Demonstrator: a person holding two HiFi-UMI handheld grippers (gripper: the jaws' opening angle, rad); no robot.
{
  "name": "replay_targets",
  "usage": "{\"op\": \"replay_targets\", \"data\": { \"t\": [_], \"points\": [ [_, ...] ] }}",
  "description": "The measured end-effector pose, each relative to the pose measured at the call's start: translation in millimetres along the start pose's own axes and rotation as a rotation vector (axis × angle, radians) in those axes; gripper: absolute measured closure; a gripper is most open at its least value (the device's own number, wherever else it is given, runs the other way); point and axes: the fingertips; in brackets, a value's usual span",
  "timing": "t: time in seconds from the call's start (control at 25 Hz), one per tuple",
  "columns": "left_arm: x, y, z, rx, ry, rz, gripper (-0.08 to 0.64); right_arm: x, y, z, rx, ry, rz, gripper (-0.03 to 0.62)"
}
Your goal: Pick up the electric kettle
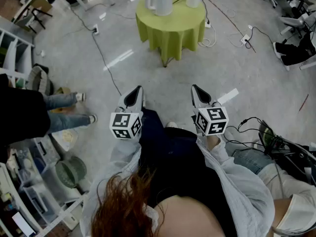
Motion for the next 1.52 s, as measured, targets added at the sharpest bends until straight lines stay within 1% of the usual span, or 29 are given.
{"op": "replay_targets", "data": {
  "t": [0.2, 0.32, 0.44, 0.56, 0.72, 0.92, 1.04, 1.2, 1.4, 1.52],
  "points": [
    [-2, 1, -5, -0.003, 0.009, 0.014, 0.545, 0, -5, -6, -0.030, 0.043, -0.011, 0.591],
    [-2, -3, -5, 0.015, 0.005, 0.011, 0.545, 0, -10, -10, -0.057, 0.058, -0.015, 0.591],
    [0, -9, -4, 0.032, -0.010, 0.006, 0.545, -3, -11, -11, -0.065, 0.079, -0.008, 0.591],
    [-1, -15, 0, 0.039, -0.028, 0.005, 0.543, -4, -5, -5, -0.049, 0.087, -0.009, 0.591],
    [3, -13, 13, 0.047, -0.077, -0.015, 0.537, 1, 14, 4, -0.013, 0.075, -0.010, 0.591],
    [6, 11, 30, 0.041, -0.081, 0.004, 0.532, 9, 40, 4, 0.002, 0.070, 0.012, 0.591],
    [19, 36, 39, 0.028, -0.069, 0.006, 0.523, 24, 57, -9, -0.011, 0.073, 0.011, 0.591],
    [47, 72, 52, 0.013, -0.051, -0.026, 0.515, 55, 90, -27, -0.020, 0.061, -0.005, 0.591],
    [78, 112, 87, 0.014, -0.054, -0.034, 0.515, 98, 131, -36, -0.017, 0.045, -0.039, 0.591],
    [96, 132, 107, 0.006, -0.039, -0.043, 0.515, 114, 155, -46, -0.030, 0.056, -0.055, 0.591]
  ]
}}
Point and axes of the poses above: the fingertips, and each gripper's own axes: y forward along the fingers, z to its left, x out of its top, and after that the axes turned 1 degree about -y, right-handed
